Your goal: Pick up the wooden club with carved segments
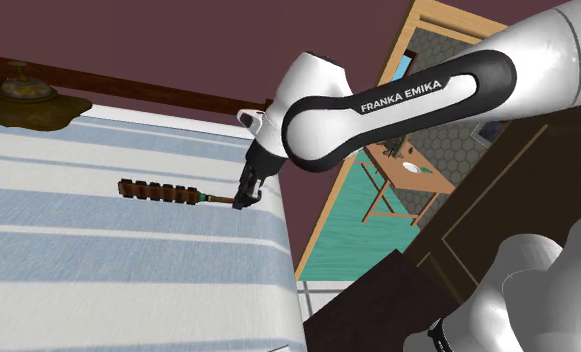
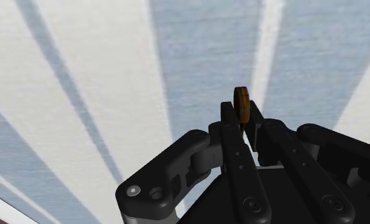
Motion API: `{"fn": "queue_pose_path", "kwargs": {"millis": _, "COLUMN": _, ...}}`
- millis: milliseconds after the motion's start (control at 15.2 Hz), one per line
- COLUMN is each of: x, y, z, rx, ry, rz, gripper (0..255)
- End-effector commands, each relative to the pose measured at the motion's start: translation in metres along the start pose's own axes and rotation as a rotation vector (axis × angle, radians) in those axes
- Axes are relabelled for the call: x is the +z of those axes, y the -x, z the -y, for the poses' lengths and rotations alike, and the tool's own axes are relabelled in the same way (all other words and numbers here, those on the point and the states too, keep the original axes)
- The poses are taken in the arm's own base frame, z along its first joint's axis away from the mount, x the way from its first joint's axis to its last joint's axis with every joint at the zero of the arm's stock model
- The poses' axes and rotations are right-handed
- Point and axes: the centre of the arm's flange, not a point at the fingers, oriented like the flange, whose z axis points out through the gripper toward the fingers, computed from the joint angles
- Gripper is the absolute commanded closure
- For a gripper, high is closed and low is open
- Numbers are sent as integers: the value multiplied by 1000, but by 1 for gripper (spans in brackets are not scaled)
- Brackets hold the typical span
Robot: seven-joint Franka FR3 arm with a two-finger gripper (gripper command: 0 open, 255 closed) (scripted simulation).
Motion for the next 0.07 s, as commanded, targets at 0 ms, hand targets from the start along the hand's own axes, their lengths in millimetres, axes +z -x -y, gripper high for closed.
{"fn": "queue_pose_path", "kwargs": {"millis": 0, "x": -3, "y": -1, "z": -1, "rx": 0, "ry": 0, "rz": 0, "gripper": 255}}
